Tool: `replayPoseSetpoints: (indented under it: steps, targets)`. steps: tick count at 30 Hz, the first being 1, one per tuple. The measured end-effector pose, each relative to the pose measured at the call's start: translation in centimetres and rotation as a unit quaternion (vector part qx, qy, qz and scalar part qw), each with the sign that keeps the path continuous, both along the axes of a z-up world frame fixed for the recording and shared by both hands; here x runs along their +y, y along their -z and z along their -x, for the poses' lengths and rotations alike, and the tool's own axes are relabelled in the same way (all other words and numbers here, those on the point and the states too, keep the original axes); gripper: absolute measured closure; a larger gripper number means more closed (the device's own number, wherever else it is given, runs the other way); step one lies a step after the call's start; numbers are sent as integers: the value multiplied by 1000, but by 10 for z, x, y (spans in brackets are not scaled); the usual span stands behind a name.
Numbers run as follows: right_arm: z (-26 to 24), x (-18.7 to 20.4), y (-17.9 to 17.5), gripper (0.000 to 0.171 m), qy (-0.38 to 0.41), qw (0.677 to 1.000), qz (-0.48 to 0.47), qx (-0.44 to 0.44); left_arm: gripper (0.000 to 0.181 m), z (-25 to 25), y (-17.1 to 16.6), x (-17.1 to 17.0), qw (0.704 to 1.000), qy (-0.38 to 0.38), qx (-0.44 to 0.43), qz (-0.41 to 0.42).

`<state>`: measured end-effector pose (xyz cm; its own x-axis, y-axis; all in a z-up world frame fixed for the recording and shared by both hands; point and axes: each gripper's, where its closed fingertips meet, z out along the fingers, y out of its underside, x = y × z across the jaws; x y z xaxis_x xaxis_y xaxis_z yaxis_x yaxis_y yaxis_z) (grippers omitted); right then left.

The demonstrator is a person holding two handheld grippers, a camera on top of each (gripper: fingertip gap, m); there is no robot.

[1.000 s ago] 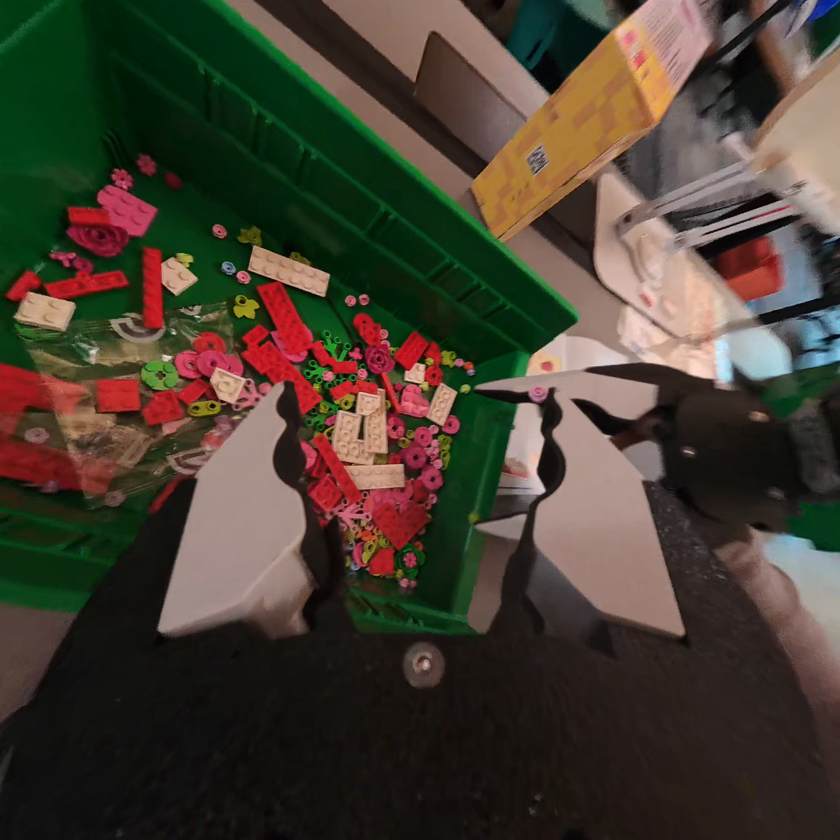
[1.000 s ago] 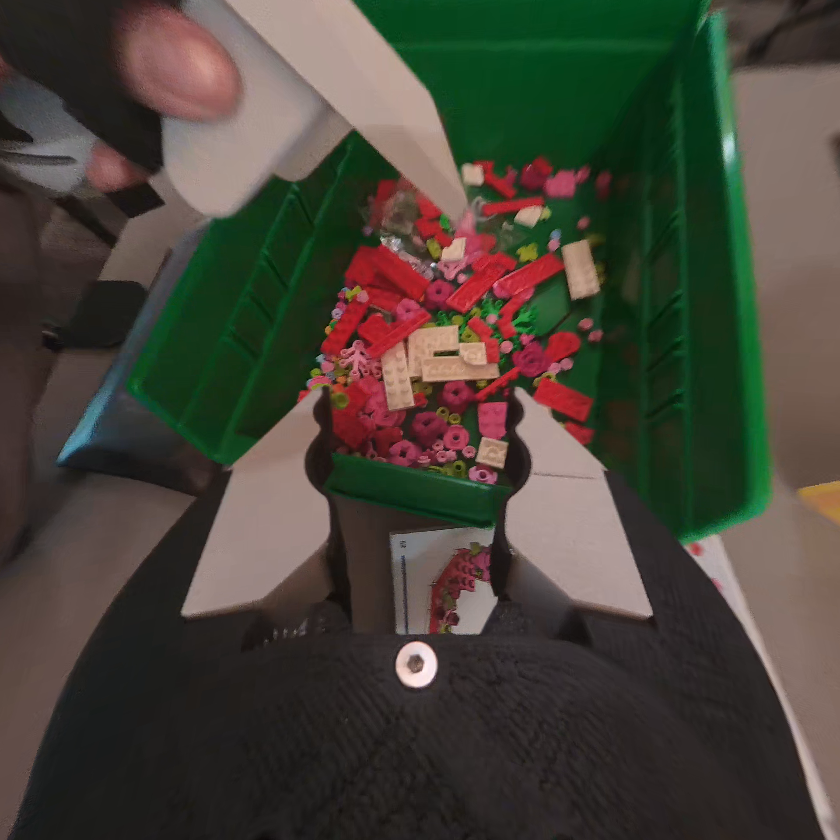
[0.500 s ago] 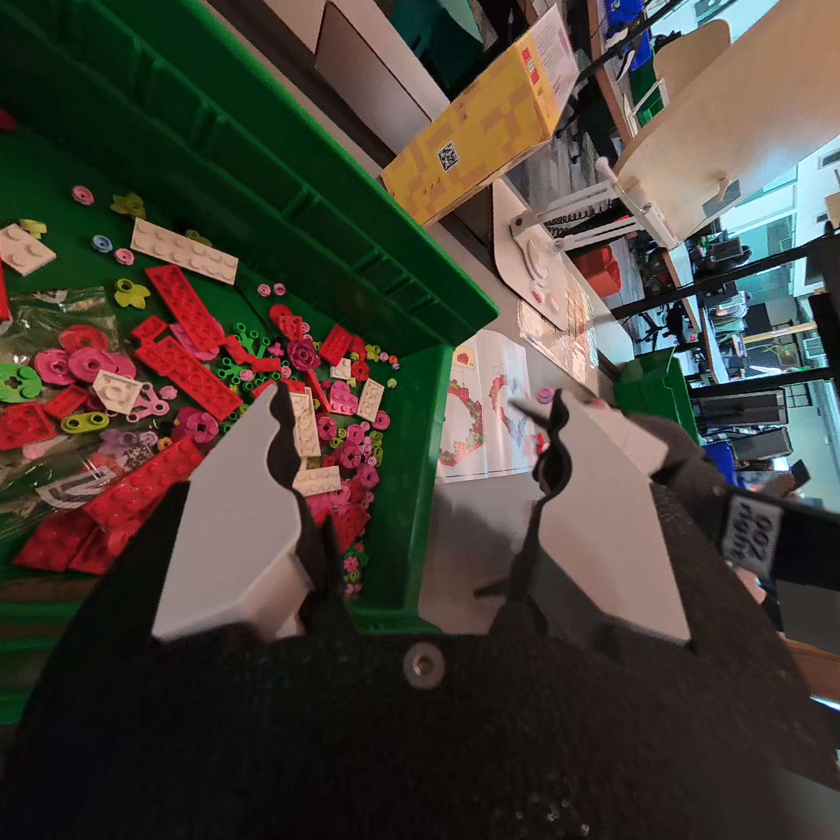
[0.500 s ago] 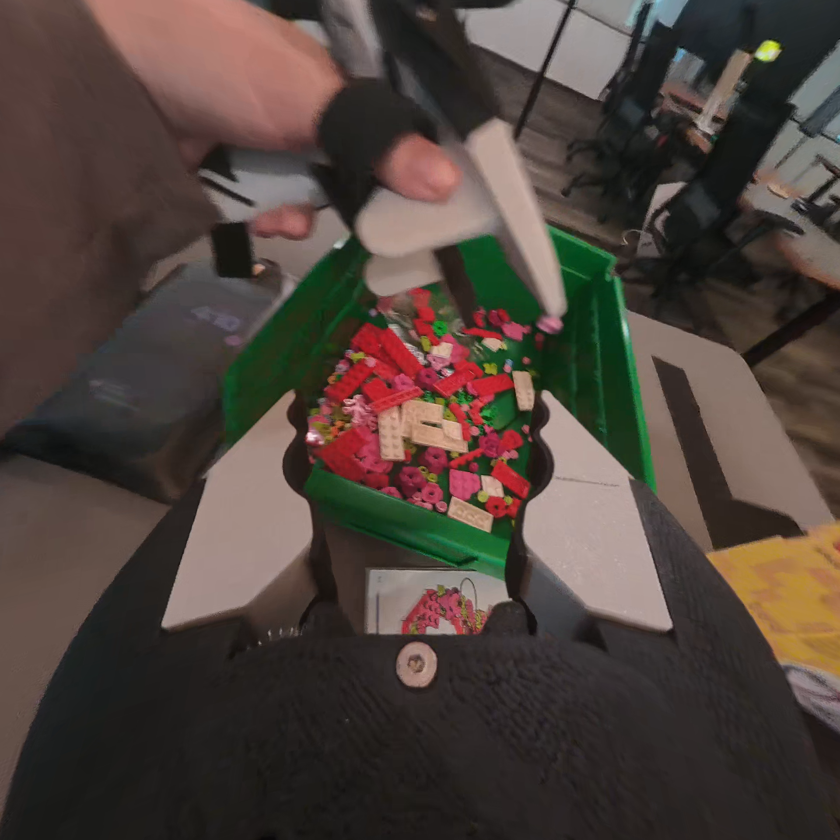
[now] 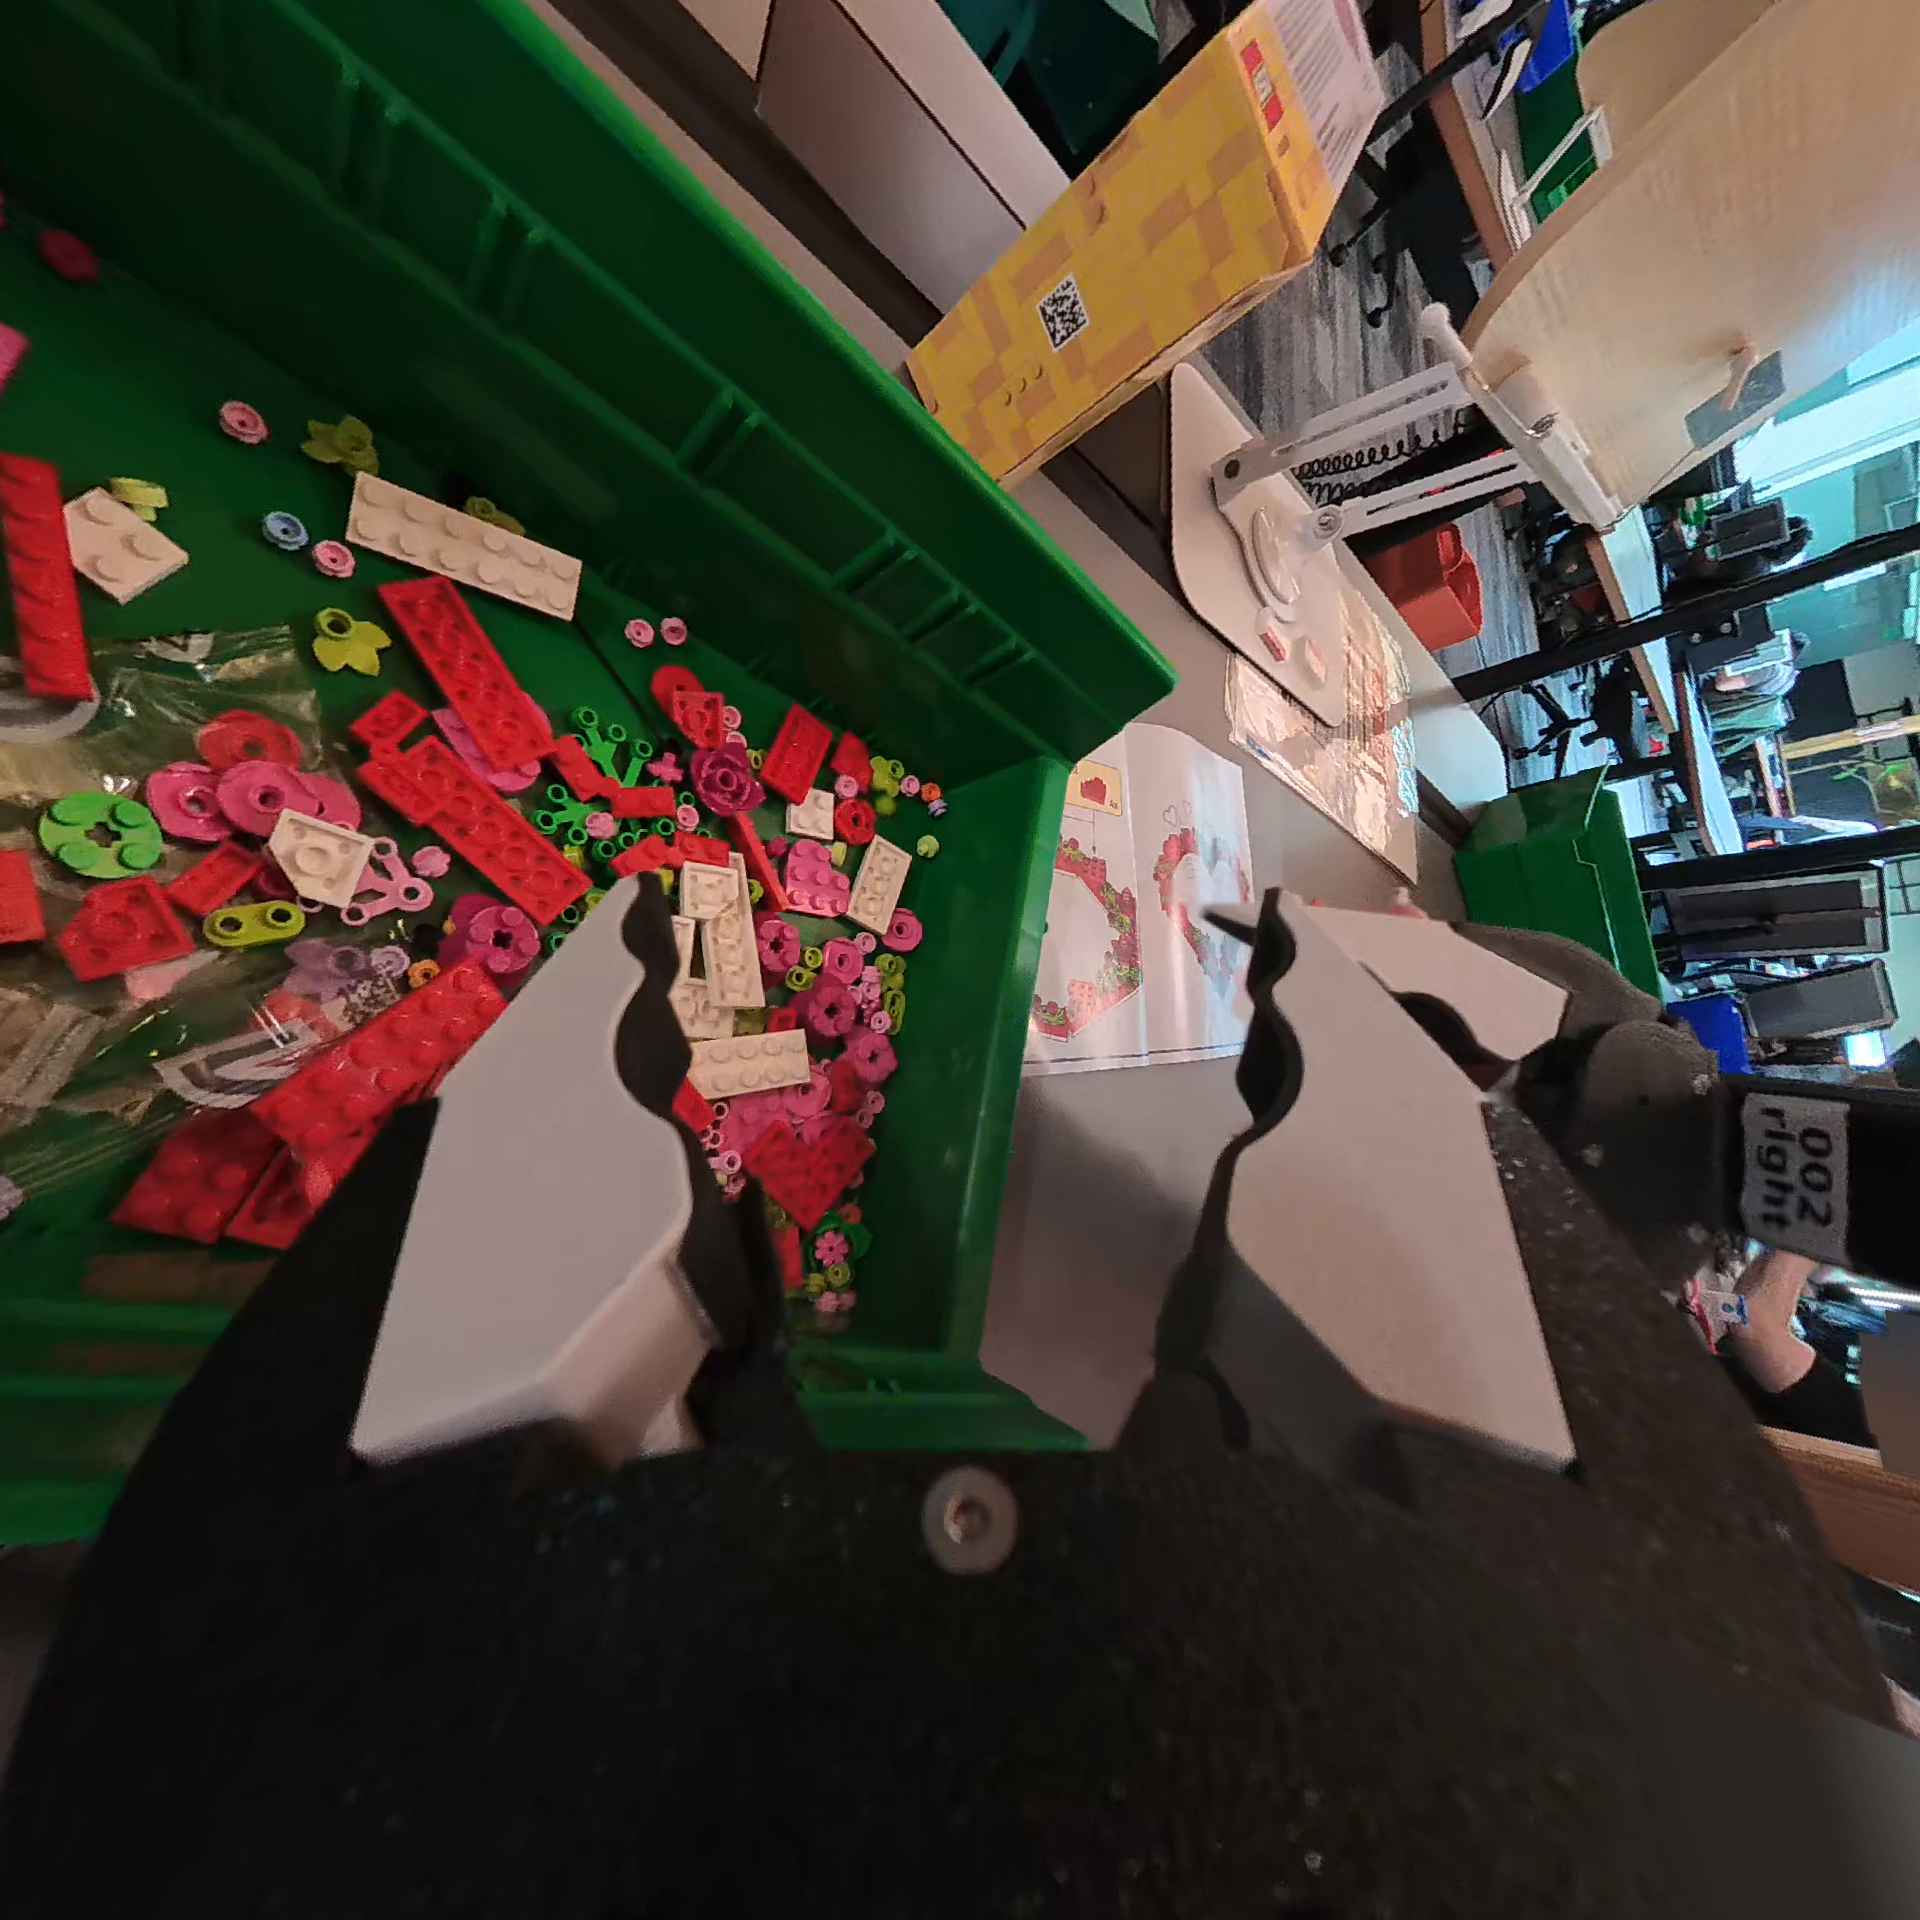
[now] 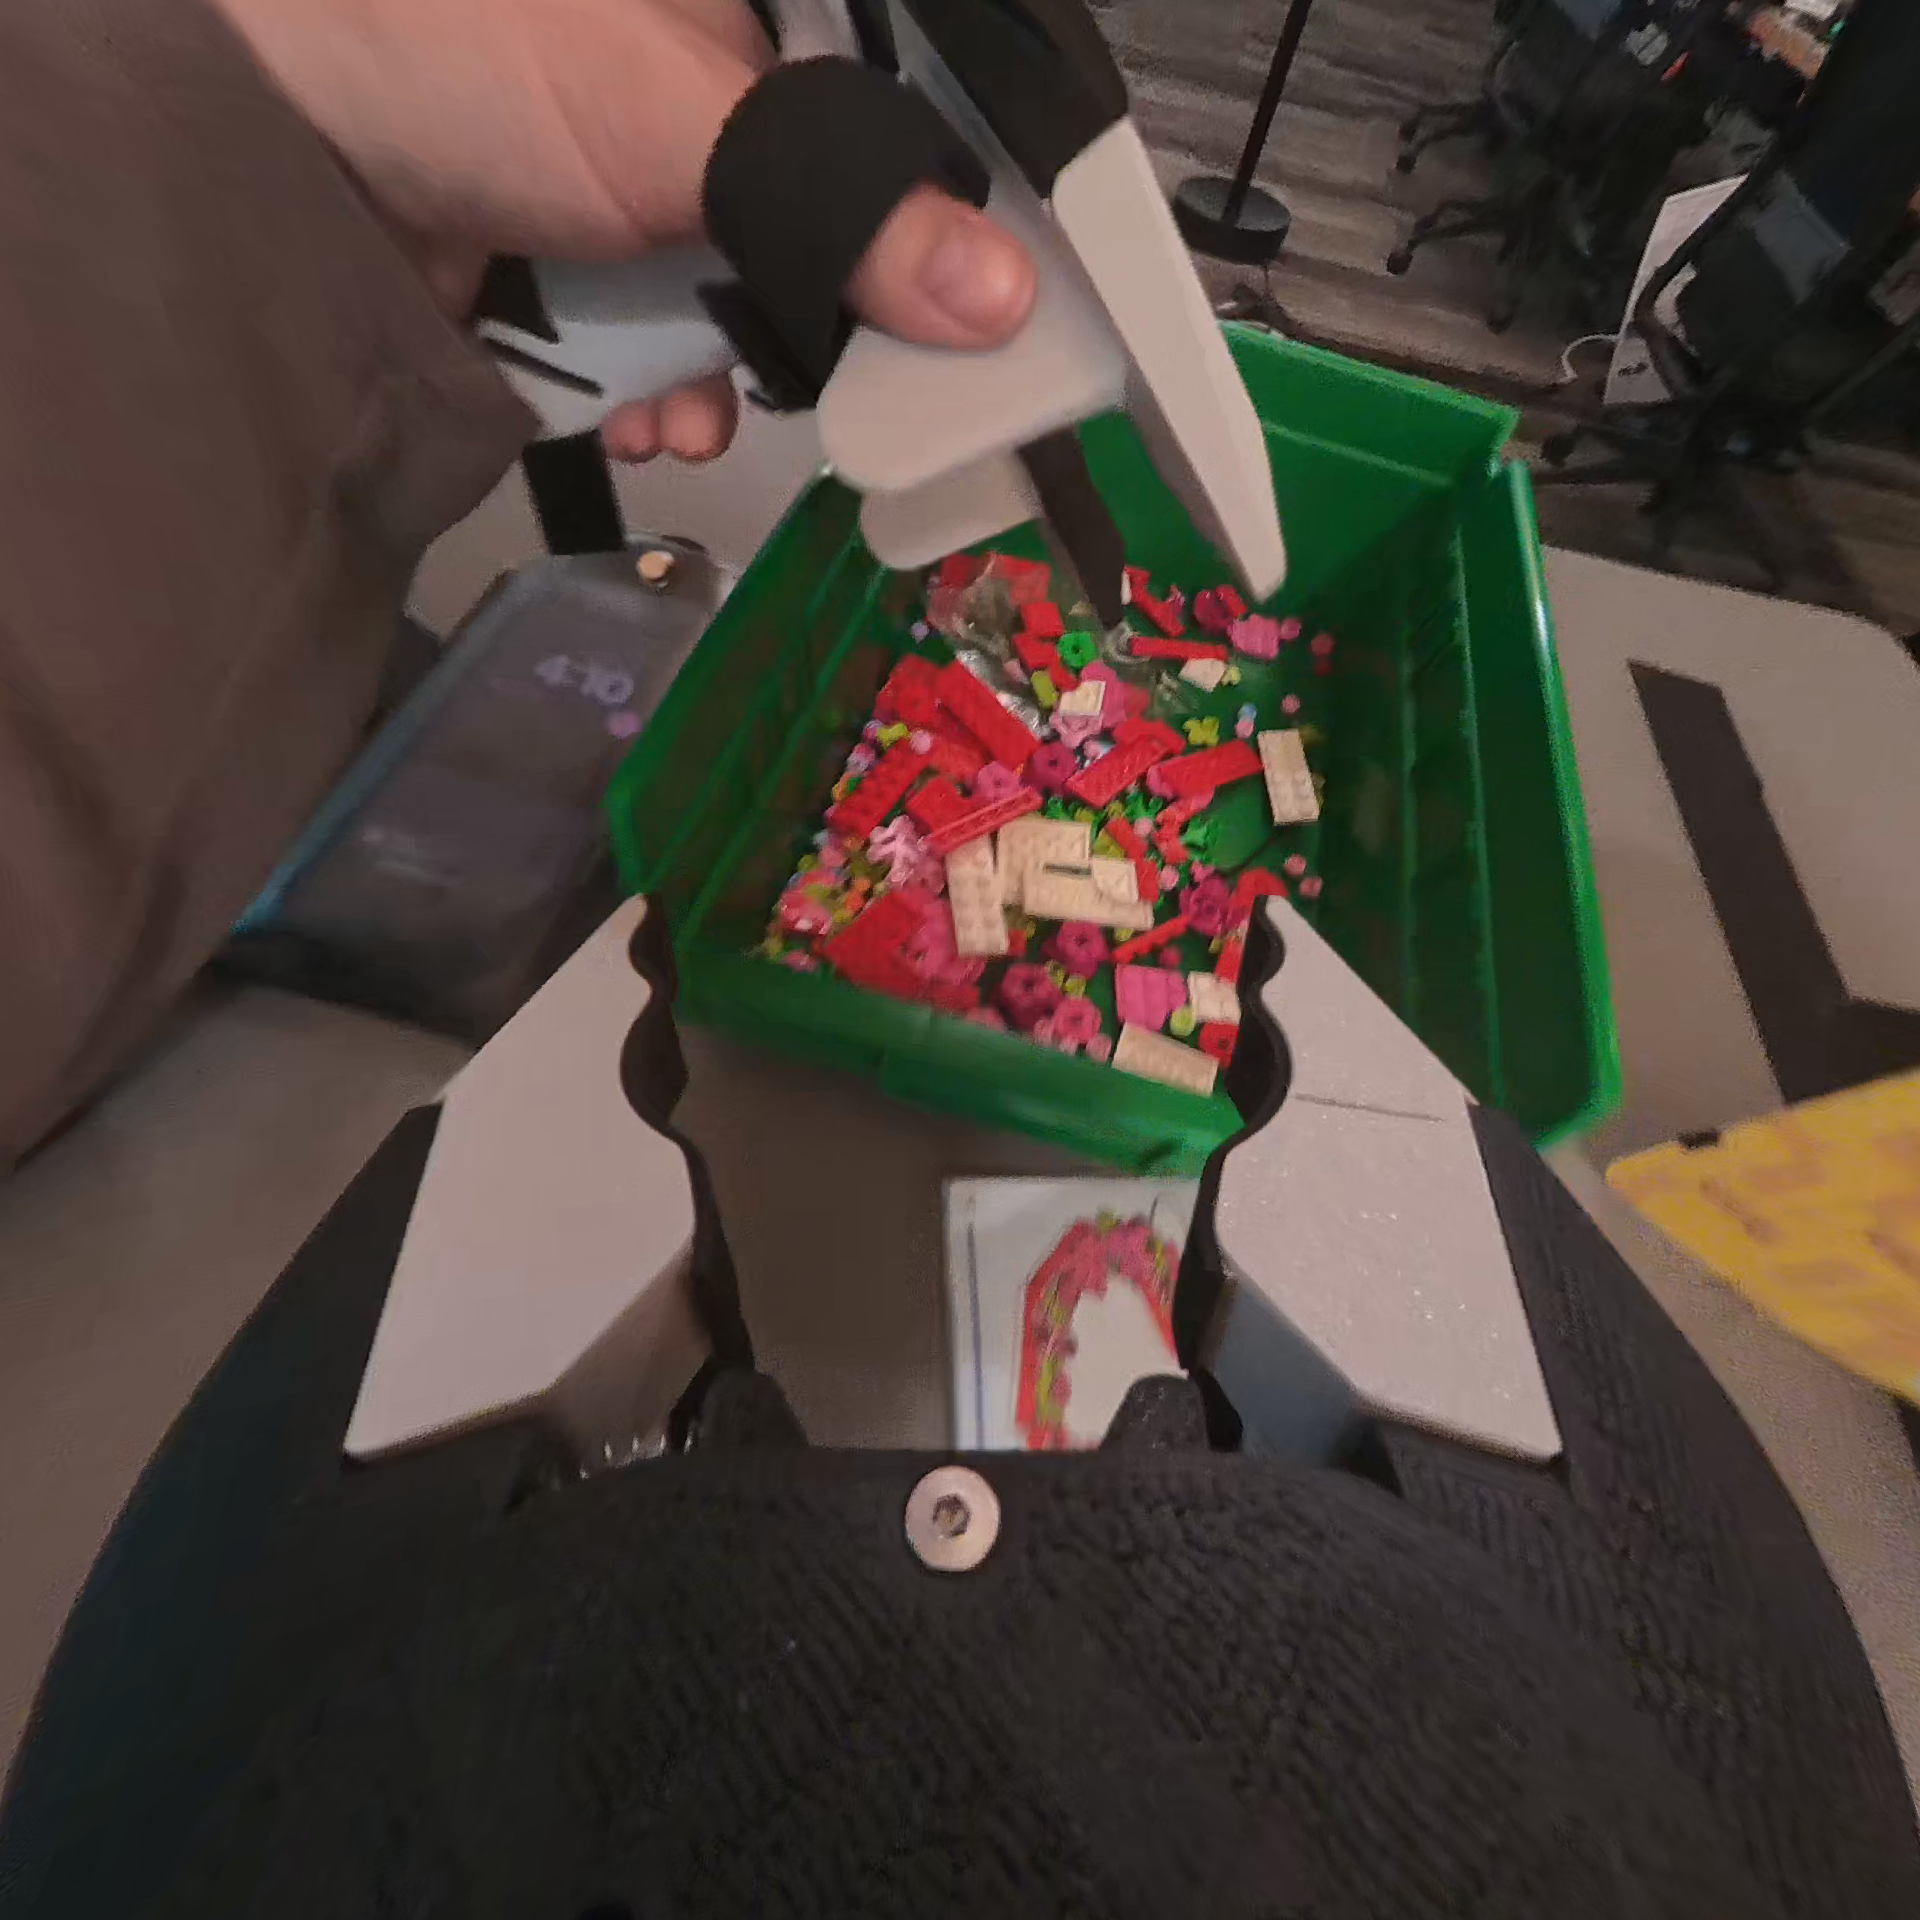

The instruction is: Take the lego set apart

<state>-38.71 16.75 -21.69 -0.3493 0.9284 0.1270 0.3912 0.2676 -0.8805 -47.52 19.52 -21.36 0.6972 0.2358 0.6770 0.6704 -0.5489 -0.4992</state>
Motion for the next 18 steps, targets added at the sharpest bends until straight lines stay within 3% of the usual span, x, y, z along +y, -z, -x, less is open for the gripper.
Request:
replayPoseSetpoints:
  steps: [4, 7, 10, 16, 18]
  targets:
    - [-102, 43, -1, 79, 38, 999, 15, -13, 71, -8, -12, 2, 1000, 10, 12, -16]
    - [-200, 83, 29, 100, 83, 991, 44, -95, 77, -24, -28, 10, 998, 37, 40, -37]
    - [-275, 98, 65, 114, 111, 977, 84, -159, 82, -48, -43, 23, 993, 73, 70, -57]
    - [-314, 96, 108, 122, 107, 974, 45, -197, 89, -89, -60, 35, 979, 133, 131, -78]
    - [-313, 98, 110, 134, 109, 972, 25, -206, 89, -93, -64, 33, 977, 138, 139, -83]
